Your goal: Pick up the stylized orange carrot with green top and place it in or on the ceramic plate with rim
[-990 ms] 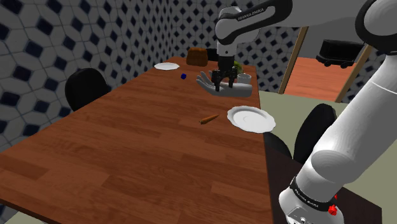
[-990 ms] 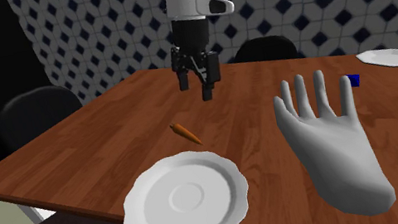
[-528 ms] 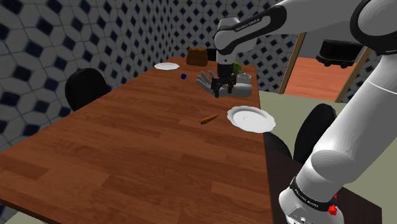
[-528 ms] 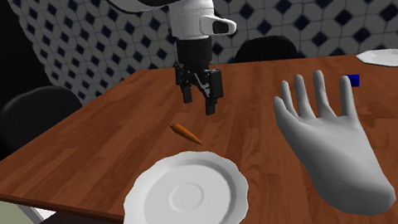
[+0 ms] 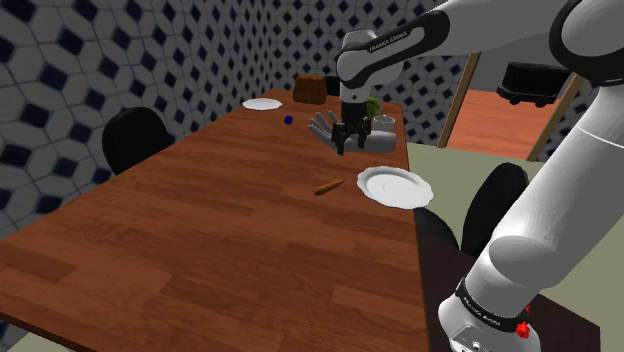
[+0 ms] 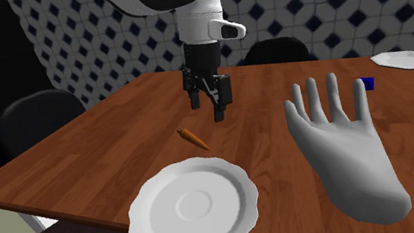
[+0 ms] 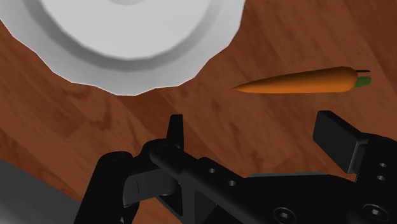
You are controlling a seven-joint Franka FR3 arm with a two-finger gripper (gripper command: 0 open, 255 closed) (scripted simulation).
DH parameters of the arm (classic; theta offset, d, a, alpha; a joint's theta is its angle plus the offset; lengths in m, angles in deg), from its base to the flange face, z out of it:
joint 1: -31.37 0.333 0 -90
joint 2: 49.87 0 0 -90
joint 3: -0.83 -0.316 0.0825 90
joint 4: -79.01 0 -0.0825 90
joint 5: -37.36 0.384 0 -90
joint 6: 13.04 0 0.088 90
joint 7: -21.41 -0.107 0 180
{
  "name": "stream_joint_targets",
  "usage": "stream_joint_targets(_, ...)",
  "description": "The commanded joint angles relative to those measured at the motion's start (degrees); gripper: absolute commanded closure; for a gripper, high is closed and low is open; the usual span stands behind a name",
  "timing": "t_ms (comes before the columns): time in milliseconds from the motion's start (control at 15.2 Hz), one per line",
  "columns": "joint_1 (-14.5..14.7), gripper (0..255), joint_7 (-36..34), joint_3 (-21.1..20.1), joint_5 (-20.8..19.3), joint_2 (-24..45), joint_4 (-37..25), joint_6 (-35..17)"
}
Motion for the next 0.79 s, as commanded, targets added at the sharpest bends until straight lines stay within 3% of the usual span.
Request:
stream_joint_targets(0, 0.0, 255, 0.0, 0.0, 0.0, 0.0, 0.0, 0.0)
stream_joint_targets(594, 0.0, 255, 0.0, 0.0, 0.0, 0.0, 0.0, 0.0)
stream_joint_targets(660, 0.0, 0, 0.0, 0.0, 0.0, 0.0, 0.0, 0.0)
stream_joint_targets(726, -0.1, 0, -11.7, -0.7, 0.4, -1.6, 3.3, -2.7)
